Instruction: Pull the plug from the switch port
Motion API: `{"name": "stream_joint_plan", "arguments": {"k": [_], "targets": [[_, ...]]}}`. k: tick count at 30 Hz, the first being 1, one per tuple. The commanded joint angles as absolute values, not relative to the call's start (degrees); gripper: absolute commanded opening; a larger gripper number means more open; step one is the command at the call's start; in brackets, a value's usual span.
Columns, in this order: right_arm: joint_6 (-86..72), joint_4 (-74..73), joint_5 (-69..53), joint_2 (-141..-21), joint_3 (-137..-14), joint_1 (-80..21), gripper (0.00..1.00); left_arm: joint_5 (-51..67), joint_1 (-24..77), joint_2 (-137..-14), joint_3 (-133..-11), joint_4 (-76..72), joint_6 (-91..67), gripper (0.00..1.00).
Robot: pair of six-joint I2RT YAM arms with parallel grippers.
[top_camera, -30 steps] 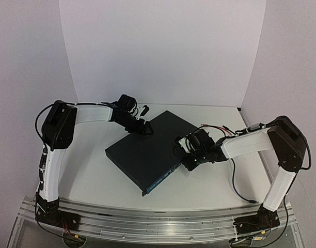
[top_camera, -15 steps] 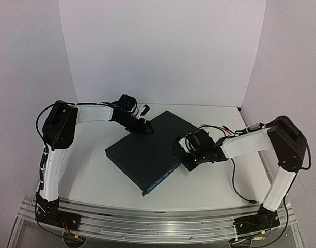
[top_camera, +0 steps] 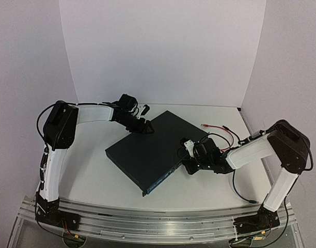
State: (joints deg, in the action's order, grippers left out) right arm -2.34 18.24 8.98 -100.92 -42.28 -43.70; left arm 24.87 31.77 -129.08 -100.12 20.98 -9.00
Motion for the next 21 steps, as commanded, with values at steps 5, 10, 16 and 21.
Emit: {"name": "stream_joint_plan", "arguments": {"k": [5,10,16,21], "targets": [[-8.07,18.76,11.36,-98.47,-34.64,-43.52,0.0,21.42,31.38,-134.5,-98.95,28.89,-10.1,0.73],[-14.62,23.1,10.04,-97.58,-30.75,-42.58,0.0,20.52,31.21,-134.4,-98.42,29.24,-9.75,0.72],[-18.21,21.82,4.65,-99.65,-33.17,-42.51,0.0,21.06,31.11,-134.46,-97.88,29.06,-9.41,0.72],[-20.07,16.38,2.71,-97.91,-35.24,-42.37,0.0,21.34,31.11,-134.26,-97.79,28.77,-9.16,0.72]]}}
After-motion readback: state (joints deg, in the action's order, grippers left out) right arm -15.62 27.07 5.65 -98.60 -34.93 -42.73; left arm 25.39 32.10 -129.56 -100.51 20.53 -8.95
